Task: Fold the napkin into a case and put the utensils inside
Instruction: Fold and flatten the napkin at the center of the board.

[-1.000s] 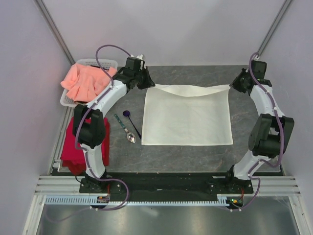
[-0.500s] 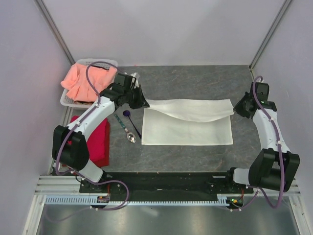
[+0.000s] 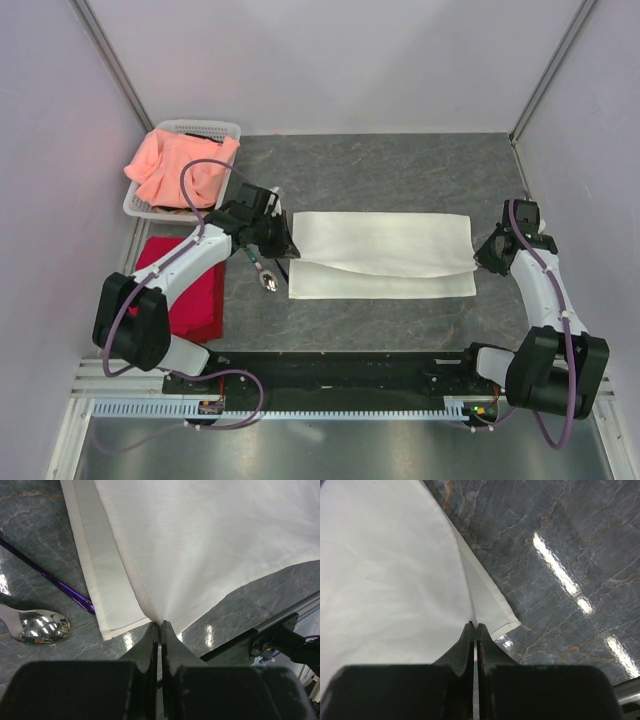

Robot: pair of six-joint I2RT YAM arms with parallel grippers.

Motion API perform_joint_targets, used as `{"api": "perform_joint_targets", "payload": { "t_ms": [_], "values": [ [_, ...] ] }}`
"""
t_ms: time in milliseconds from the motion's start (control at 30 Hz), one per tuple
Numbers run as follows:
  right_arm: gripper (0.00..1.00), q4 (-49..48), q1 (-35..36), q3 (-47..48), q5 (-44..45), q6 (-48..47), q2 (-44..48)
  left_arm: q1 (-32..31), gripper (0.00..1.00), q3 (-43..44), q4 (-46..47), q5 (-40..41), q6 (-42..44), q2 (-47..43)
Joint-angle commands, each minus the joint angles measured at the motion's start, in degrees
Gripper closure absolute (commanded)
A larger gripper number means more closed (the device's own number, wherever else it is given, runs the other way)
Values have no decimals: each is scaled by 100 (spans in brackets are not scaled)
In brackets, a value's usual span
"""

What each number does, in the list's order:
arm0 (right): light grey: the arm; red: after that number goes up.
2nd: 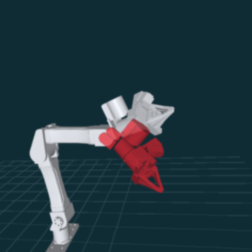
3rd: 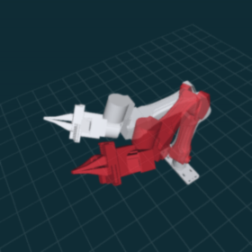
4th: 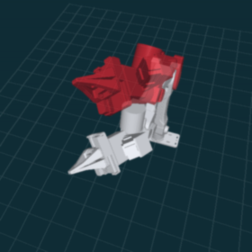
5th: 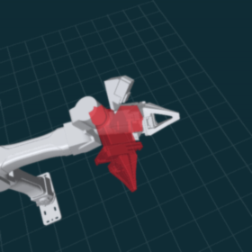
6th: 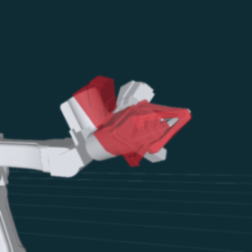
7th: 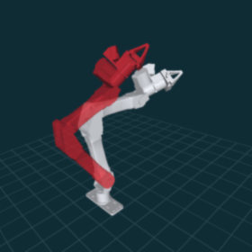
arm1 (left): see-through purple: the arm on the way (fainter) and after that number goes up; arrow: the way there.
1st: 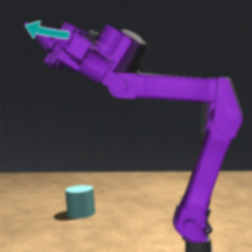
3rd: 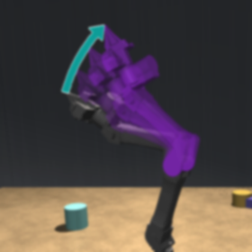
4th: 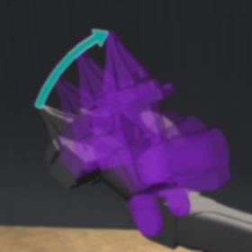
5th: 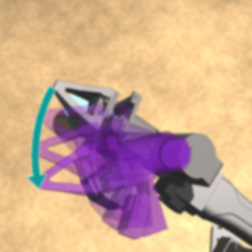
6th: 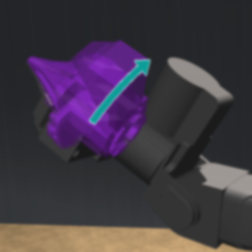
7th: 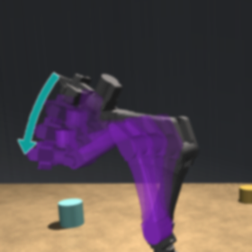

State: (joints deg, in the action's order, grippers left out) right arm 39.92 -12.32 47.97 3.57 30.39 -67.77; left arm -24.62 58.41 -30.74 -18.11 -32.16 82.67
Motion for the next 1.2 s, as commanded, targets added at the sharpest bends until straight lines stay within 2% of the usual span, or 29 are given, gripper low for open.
{"api": "perform_joint_targets", "payload": {
  "t_ms": [0,167,433,667,967,1167],
  "values": [
    [100,-125,10,-200,372,107,-8,-60,98,-365,261,-105,-150,73],
    [100,-160,1,-156,346,63,-114,-69,98,-348,270,-166,-97,179],
    [100,427,1,388,223,37,202,-78,98,21,-71,-325,-89,-225],
    [100,684,10,424,346,19,378,-78,98,12,-362,-334,26,-506],
    [100,201,10,-94,214,160,45,-87,98,-690,33,-430,-115,-279],
    [100,-98,10,-261,293,151,-289,-122,98,-805,332,-509,-150,29]
  ]
}}
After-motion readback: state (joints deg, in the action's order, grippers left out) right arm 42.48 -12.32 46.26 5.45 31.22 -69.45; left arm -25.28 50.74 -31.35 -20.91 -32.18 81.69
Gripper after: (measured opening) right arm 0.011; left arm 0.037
